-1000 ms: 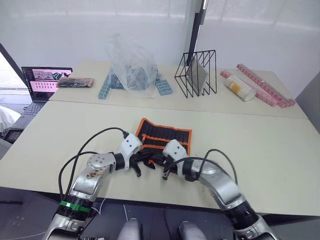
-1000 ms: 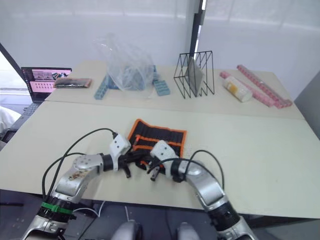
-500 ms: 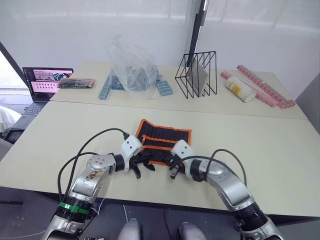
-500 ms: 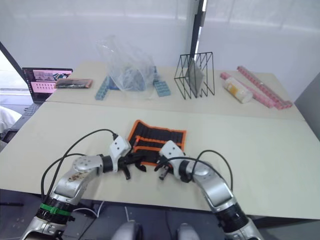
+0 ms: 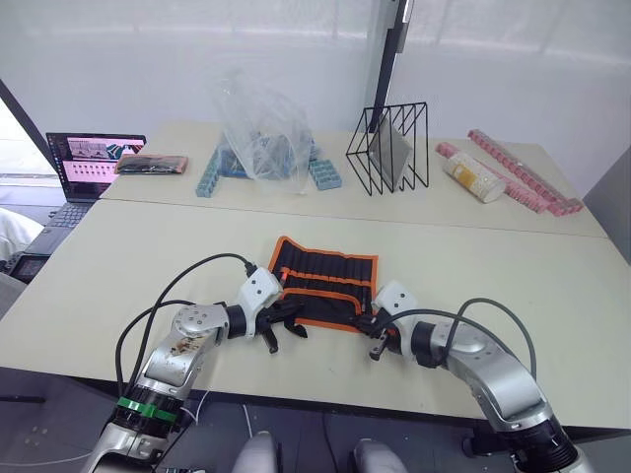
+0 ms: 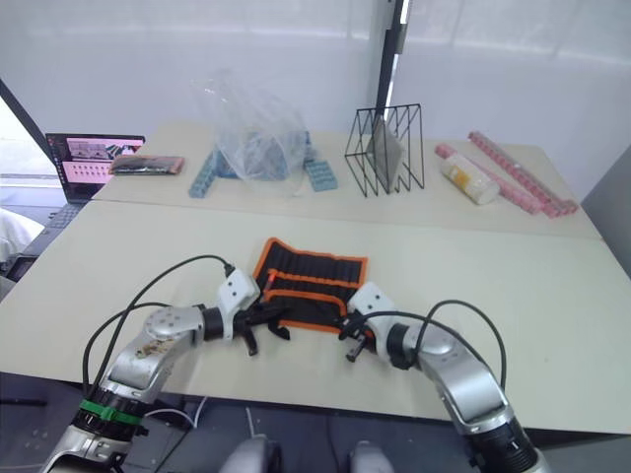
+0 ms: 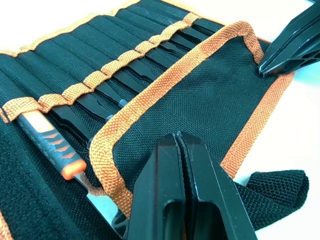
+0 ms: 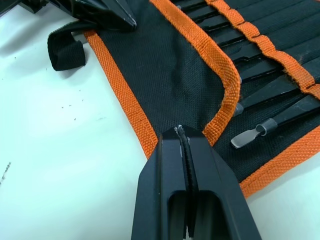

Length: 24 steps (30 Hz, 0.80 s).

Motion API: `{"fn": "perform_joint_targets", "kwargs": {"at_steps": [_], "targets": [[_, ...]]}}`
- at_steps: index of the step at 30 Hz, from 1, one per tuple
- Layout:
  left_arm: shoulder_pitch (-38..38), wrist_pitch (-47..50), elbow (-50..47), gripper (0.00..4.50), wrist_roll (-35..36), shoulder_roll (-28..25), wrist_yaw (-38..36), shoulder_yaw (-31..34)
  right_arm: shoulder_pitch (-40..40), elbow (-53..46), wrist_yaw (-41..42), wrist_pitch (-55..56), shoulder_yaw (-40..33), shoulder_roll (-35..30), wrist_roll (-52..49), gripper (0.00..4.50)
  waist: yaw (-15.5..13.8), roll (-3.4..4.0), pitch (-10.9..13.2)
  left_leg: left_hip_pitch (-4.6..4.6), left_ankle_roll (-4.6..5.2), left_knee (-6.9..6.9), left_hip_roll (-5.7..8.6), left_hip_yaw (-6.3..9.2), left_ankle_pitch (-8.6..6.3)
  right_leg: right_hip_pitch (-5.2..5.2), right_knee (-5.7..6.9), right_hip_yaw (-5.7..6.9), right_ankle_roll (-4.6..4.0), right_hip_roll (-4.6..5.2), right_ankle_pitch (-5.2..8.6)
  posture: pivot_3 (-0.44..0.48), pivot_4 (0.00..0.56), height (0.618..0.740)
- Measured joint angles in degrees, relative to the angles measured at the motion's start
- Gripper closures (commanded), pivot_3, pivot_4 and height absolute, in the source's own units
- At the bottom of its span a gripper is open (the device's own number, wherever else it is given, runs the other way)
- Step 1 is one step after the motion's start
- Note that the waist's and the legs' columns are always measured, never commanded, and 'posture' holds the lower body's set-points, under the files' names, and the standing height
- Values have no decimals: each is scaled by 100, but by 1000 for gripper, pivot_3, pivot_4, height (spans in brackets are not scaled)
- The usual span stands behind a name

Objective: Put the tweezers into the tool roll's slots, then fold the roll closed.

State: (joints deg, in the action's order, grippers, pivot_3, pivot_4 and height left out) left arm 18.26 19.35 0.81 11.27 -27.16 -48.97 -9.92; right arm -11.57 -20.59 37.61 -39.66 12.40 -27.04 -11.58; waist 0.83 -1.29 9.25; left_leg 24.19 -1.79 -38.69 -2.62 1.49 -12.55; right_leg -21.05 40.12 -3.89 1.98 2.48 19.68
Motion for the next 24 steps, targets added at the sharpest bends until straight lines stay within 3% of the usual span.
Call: {"fn": "perform_joint_targets", "kwargs": {"at_steps": [3, 10, 24], "targets": [[34, -49, 17, 4500, -14, -26, -5, 1, 73, -31, -42, 48, -230, 163, -227, 3651, 1, 0, 3, 13, 0, -2, 0, 0, 0, -12, 1, 0, 0, 0, 0, 0, 150, 689], [57, -7, -32, 4500, -11, -205, -64, 12, 47, -321, -193, -663, -1528, 160, -1203, 1264, 5, -1, 5, 15, 0, 2, 0, 0, 0, -14, 0, 0, 0, 0, 0, 0, 150, 689], [134, -45, -17, 4500, -145, -234, -85, -6, -665, 623, -1292, -3548, -3034, 1335, -2831, 1264, 31, -1, 6, 17, 0, 8, -2, -1, 0, -20, 1, -2, -1, -3, 0, 0, 150, 689]]}}
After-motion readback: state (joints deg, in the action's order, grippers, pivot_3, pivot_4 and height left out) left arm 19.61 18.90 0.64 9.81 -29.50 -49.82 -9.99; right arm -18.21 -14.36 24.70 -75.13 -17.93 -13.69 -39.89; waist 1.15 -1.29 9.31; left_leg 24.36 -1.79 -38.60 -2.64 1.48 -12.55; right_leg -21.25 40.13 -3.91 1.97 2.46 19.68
